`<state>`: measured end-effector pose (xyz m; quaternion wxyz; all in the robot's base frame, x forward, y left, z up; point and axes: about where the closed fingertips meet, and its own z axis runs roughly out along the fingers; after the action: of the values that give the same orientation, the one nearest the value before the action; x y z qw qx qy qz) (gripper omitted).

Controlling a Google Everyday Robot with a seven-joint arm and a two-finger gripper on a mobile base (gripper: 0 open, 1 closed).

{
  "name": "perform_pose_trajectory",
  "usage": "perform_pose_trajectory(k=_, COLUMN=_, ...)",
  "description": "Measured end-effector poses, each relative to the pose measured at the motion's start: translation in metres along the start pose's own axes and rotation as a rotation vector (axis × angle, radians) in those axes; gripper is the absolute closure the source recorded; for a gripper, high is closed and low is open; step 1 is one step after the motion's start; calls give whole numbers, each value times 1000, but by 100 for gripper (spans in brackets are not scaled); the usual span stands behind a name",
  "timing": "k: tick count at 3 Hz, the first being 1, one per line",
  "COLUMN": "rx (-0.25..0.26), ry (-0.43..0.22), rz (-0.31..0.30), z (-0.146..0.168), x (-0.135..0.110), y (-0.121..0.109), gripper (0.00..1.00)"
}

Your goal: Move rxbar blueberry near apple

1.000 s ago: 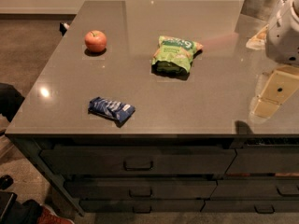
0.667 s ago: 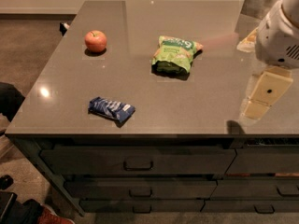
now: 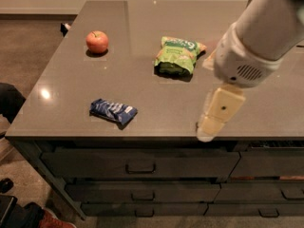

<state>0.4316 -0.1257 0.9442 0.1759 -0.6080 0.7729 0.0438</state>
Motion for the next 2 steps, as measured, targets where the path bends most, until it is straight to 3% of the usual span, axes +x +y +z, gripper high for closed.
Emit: perform_pose_trajectory(k=2, rx=-8, ry=-105, rz=85, z=51, x=-56, y=14, gripper=0)
